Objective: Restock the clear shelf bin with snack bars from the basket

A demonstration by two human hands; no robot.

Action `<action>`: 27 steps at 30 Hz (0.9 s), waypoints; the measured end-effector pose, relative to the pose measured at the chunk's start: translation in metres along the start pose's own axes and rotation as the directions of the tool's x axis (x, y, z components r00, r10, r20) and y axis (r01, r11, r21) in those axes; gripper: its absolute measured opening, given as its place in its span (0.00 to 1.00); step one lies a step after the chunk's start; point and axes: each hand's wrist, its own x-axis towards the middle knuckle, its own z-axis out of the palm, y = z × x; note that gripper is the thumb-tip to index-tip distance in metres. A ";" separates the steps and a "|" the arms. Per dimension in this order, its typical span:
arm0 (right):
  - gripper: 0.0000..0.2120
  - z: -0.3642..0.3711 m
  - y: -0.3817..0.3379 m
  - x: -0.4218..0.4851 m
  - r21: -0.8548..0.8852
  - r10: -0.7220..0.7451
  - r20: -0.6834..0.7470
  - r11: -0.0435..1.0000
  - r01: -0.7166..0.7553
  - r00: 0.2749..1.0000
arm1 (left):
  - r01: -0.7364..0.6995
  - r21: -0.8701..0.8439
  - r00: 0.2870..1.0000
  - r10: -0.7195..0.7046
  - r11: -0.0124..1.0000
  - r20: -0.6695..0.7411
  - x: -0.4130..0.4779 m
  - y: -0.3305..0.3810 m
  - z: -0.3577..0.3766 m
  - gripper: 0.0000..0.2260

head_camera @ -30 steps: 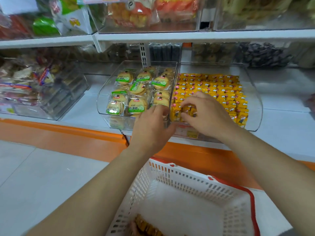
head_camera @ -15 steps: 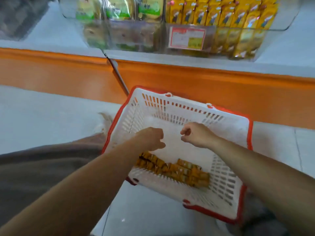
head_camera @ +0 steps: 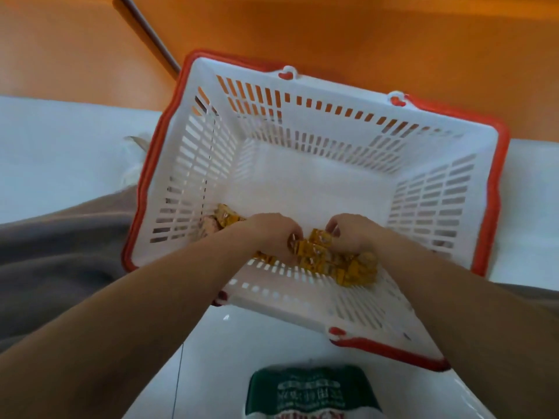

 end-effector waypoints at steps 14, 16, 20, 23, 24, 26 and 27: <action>0.16 0.008 0.004 0.007 -0.044 -0.008 0.070 0.999 0.011 0.998 | -0.054 0.121 0.996 0.046 0.991 0.074 0.016 0.004 0.008 0.25; 0.16 0.003 0.012 0.009 0.018 0.014 -0.013 1.000 -0.014 1.000 | -0.081 0.152 0.994 0.069 0.985 0.082 0.019 0.007 0.009 0.28; 0.19 -0.011 0.024 0.012 0.238 0.121 -0.192 0.968 -0.073 0.974 | -0.084 0.197 0.991 0.061 0.977 0.118 0.024 0.014 0.007 0.25; 0.18 -0.015 0.025 0.013 0.347 0.178 -0.219 0.933 -0.094 0.960 | -0.084 0.115 0.990 0.070 0.990 0.124 0.023 0.013 0.006 0.23; 0.18 -0.015 0.025 0.014 0.366 0.187 -0.213 0.925 -0.100 0.959 | -0.088 0.073 0.989 0.079 0.993 0.125 0.022 0.013 0.006 0.23; 0.17 -0.014 0.024 0.014 0.396 0.202 -0.221 0.913 -0.102 0.954 | -0.099 -0.038 0.987 0.103 0.994 0.125 0.021 0.014 0.007 0.21; 0.17 -0.014 0.023 0.014 0.416 0.208 -0.236 0.905 -0.095 0.949 | -0.102 -0.093 0.987 0.112 0.991 0.115 0.021 0.016 0.007 0.19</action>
